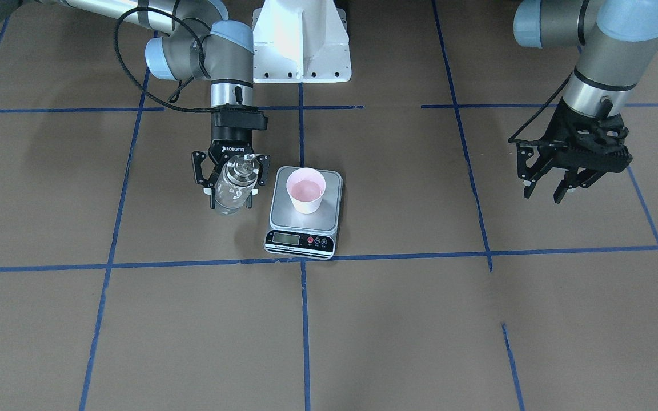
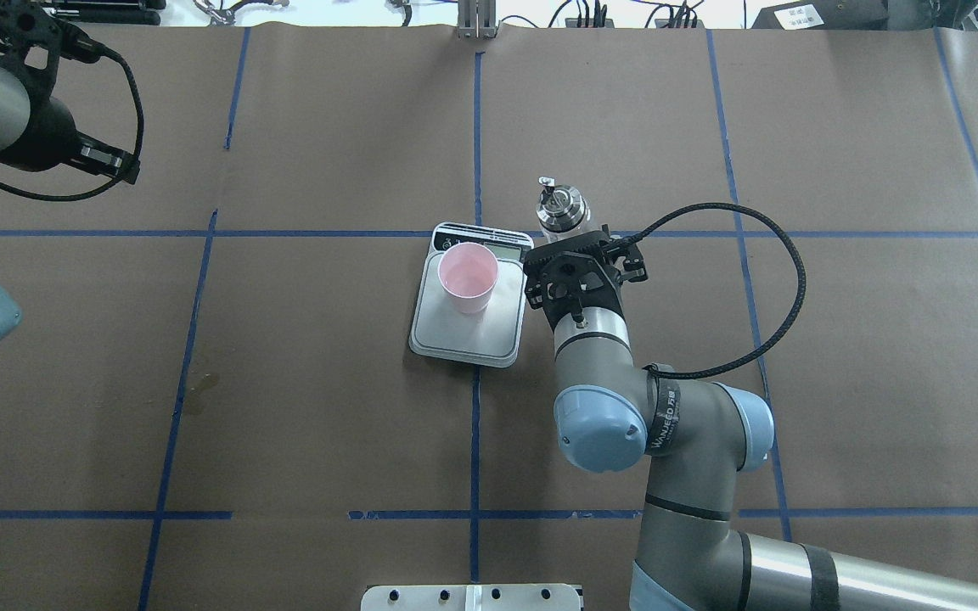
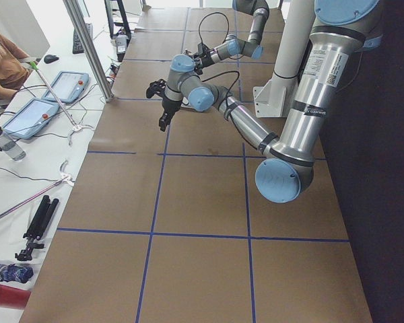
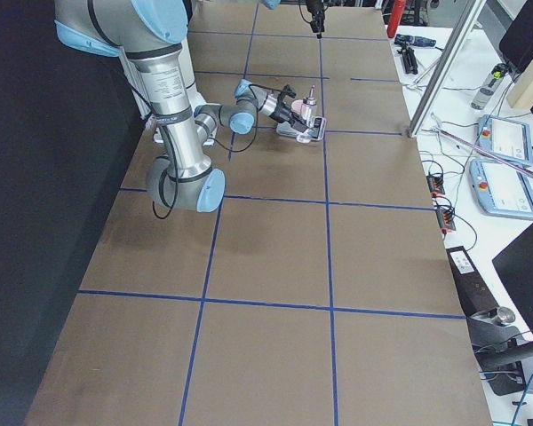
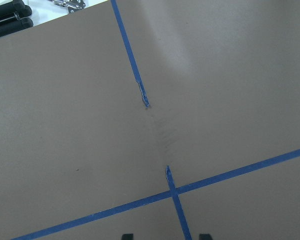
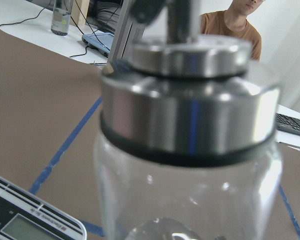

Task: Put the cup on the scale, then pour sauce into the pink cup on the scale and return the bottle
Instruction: 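Lift the glass bottle with the right gripper and carry it beside the pink cup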

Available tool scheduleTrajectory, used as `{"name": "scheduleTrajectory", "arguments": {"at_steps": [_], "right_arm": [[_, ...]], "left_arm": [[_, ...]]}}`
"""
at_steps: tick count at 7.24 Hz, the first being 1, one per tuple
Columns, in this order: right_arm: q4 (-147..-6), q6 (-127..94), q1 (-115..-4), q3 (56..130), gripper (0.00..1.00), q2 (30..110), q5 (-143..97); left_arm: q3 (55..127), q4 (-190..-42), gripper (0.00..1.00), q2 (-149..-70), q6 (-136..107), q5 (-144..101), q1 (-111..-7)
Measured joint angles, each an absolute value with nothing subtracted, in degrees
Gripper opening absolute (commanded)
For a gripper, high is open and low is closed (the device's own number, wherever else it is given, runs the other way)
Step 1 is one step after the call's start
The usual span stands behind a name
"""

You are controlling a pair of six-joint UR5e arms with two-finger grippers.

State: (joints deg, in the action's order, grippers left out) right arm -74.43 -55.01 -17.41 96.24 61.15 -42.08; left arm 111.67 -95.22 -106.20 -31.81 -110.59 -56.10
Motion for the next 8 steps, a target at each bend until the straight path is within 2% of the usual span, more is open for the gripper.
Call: {"name": "scheduleTrajectory", "arguments": {"at_steps": [8], "right_arm": [[-93.76,-39.52,-17.04,97.09,0.00,59.68,-32.72]], "left_arm": [[111.56,-95.18,0.54,-105.56,-31.48,-110.82,-56.16]]}}
